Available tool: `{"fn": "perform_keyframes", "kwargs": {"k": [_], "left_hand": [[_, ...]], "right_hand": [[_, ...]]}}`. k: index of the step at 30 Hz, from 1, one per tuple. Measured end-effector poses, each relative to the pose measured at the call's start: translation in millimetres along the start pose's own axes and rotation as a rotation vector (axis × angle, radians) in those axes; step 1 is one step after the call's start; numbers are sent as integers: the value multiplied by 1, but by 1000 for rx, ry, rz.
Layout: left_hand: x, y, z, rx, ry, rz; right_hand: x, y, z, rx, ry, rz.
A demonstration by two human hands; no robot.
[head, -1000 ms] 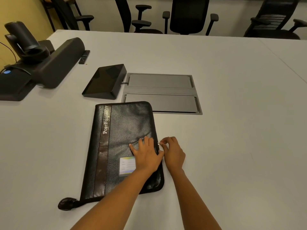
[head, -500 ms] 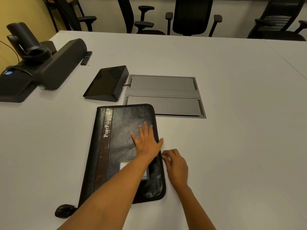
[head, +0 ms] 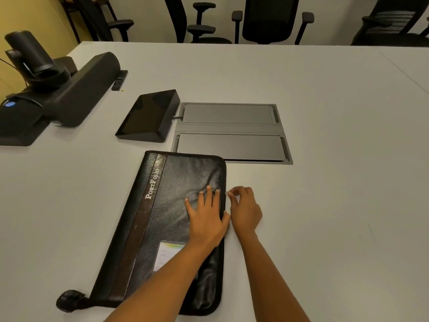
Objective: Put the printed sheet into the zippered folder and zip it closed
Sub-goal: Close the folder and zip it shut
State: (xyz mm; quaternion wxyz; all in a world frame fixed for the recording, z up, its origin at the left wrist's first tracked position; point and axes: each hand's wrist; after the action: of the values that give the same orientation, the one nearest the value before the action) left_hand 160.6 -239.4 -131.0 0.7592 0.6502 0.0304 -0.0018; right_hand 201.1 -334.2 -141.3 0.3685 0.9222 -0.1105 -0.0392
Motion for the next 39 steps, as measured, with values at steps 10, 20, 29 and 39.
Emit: {"fn": "perform_keyframes", "kwargs": {"k": [10, 20, 29, 39], "left_hand": [[45, 13, -9, -81, -64, -16], [131, 33, -24, -203, -104, -68], [128, 24, -18, -216, -123, 24], [146, 36, 8, -177, -35, -191]], "right_hand": [[7, -2, 13, -1, 85, -10], [15, -8, 12, -25, 48, 30], [60, -24, -11, 9, -17, 99], [66, -26, -7, 77, -12, 96]]}}
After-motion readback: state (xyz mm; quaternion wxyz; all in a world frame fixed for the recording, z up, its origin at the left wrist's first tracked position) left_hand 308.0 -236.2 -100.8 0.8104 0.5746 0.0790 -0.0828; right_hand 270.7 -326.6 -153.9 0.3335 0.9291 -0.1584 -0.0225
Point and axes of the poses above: each hand's wrist, its own x-axis towards the middle knuckle, its own y-axis out of the back of the hand, z = x × y, and after that the axes turned 4 degrees about -y, right-handed
